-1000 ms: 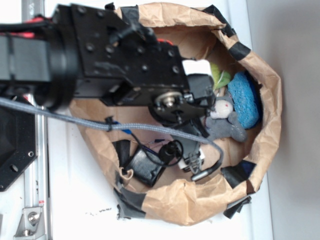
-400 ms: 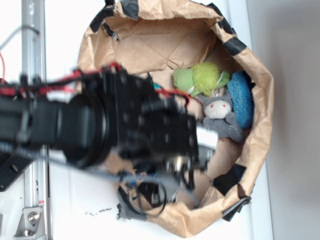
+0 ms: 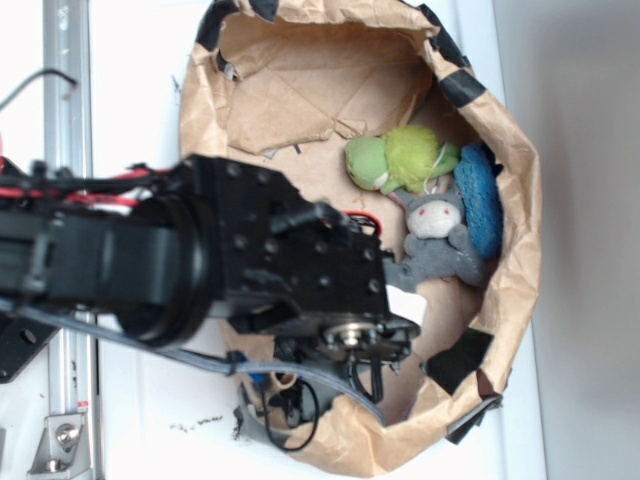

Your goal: Grab the black box.

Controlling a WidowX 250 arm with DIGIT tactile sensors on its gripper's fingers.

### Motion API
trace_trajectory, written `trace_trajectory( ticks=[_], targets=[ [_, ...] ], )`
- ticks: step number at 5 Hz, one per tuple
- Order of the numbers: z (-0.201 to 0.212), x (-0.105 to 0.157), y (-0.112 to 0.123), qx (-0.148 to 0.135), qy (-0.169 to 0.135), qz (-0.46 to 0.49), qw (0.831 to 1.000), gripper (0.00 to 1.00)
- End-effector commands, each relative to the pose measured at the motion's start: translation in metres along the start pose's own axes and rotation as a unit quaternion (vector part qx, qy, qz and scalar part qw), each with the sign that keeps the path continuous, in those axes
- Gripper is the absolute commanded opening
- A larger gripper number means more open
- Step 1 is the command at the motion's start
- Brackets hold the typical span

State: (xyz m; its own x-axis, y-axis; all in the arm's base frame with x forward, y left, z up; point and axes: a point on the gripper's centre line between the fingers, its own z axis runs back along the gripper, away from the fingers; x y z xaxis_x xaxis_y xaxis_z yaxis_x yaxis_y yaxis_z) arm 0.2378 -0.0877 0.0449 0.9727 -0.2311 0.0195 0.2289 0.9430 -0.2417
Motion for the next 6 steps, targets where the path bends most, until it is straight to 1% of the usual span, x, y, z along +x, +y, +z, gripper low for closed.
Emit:
trace_trajectory(
  ticks=[1, 2, 3, 4, 5, 6],
  targets=[
    [0.037, -0.017, 0.042, 0.013, 0.022, 0.002, 1.000, 1.00],
    [0.040, -0.017, 0.051, 0.024, 0.038, 0.022, 0.999, 1.00],
    [0.029, -0.012, 0.044, 0.002, 0.068, -0.014, 0.998, 1.00],
    [0.006, -0.011, 0.040, 0.011, 0.091, -0.037, 0.995, 1.00],
    [-0.009, -0.017, 0.021, 0.009, 0.108, -0.090, 0.990, 1.00],
    [-0.003, -0.022, 0.008, -0.009, 0.101, -0.131, 0.986, 1.00]
  ],
)
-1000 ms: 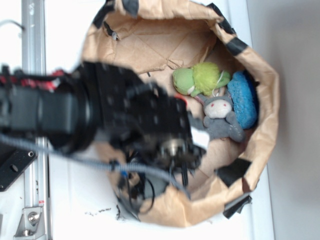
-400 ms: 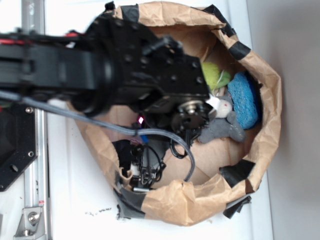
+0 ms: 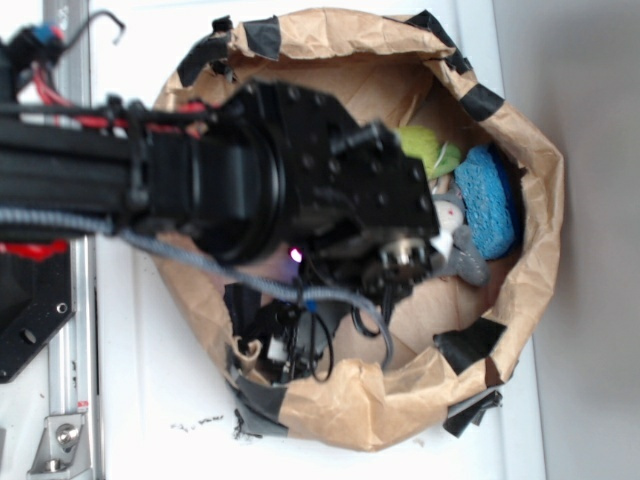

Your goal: Grab the black box.

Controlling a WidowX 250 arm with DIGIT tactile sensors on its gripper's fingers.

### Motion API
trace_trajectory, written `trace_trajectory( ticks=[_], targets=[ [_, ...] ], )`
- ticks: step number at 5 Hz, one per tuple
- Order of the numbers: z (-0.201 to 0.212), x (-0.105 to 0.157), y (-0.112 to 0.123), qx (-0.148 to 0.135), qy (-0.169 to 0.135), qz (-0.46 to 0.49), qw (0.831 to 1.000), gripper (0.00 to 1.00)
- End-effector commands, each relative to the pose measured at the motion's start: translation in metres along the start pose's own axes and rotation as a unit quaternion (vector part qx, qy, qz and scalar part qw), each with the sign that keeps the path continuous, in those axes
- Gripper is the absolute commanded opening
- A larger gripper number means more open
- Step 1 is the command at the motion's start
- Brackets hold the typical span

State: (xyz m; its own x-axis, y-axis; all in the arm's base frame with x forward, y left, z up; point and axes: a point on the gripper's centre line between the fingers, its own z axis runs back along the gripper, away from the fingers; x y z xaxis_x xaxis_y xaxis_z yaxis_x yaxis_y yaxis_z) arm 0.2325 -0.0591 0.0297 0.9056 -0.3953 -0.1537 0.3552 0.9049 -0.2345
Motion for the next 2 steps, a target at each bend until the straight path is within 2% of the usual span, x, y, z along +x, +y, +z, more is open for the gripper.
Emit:
trace_trajectory(
  ticks=[1, 2],
  targets=[
    [0.0113, -0.0140, -0.0294, -0.024, -0.021, -0.103, 0.994, 1.00],
    [0.0057, -0.0191, -0.0325, -0.018, -0.012, -0.122, 0.992, 1.00]
  ],
)
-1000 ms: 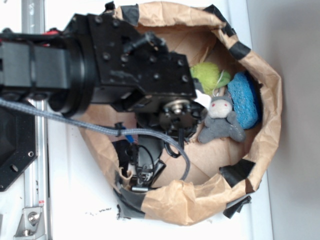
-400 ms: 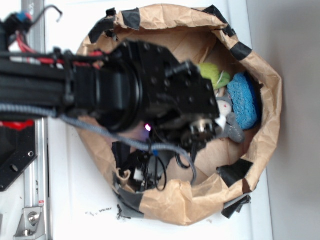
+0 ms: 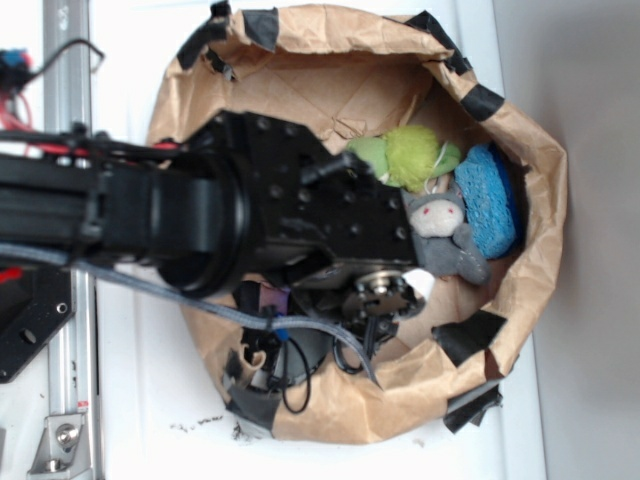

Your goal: Grab the black box.

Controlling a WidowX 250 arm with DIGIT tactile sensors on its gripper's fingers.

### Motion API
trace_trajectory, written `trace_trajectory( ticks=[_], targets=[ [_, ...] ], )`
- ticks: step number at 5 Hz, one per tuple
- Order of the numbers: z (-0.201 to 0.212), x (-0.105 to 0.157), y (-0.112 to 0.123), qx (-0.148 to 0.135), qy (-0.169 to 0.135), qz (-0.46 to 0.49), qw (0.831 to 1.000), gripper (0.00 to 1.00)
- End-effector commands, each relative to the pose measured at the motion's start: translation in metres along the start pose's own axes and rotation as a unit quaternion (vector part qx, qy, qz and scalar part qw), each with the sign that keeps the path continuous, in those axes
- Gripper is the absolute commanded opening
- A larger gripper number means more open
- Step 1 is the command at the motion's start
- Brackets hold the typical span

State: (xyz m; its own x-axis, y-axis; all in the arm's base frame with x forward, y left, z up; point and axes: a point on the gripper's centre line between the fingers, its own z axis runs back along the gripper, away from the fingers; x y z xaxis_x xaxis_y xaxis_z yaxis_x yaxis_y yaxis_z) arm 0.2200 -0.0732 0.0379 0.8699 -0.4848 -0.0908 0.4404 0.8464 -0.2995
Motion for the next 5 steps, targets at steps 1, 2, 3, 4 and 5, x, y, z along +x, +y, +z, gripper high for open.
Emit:
trace_trajectory(
  ticks=[1, 2, 3, 4, 5],
  targets=[
    [-0.005, -0.008, -0.011, -0.028, 0.013, -0.071, 0.997, 1.00],
    [-0.007, -0.005, -0.008, -0.061, 0.003, -0.075, 0.995, 1.00],
    [-0.012, 0.002, -0.014, -0.067, -0.009, -0.098, 0.993, 1.00],
    [-0.004, 0.006, -0.023, -0.078, -0.023, -0.109, 0.991, 1.00],
    [0.001, 0.009, -0.012, 0.049, -0.023, -0.070, 0.996, 1.00]
  ],
)
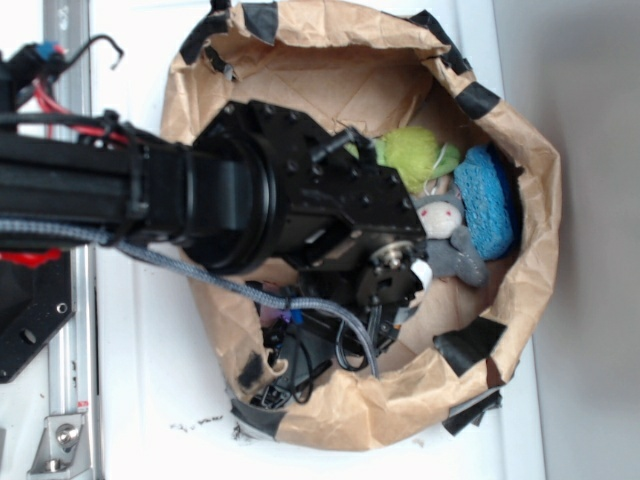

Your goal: Grab the black box.

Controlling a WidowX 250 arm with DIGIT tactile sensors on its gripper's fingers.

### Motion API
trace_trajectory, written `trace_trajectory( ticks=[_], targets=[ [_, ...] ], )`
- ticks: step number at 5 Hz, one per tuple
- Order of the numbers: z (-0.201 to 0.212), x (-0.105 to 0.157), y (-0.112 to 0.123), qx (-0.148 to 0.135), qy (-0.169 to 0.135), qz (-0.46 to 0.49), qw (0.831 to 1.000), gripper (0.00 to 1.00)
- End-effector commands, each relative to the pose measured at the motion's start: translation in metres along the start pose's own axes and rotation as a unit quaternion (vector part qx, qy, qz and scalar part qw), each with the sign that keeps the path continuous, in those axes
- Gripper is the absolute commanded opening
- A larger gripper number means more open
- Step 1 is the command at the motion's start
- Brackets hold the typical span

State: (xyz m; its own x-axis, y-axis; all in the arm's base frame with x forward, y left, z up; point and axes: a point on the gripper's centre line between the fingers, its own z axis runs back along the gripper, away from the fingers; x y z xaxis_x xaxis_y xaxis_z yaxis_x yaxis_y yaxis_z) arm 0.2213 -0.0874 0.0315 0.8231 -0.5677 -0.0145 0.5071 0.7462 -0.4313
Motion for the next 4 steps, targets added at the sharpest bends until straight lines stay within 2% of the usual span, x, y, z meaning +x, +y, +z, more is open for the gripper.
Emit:
trace_trajectory(
  ticks=[1, 2, 3, 4],
  targets=[
    [0.017, 0.002, 0.021, 0.201, 0.006, 0.036, 0.979, 1.00],
    [0.027, 0.001, 0.039, 0.277, 0.021, 0.078, 0.958, 1.00],
    [0.041, -0.003, 0.056, 0.270, 0.010, 0.120, 0.955, 1.00],
    [0.059, -0.006, 0.072, 0.222, -0.017, 0.152, 0.963, 1.00]
  ],
)
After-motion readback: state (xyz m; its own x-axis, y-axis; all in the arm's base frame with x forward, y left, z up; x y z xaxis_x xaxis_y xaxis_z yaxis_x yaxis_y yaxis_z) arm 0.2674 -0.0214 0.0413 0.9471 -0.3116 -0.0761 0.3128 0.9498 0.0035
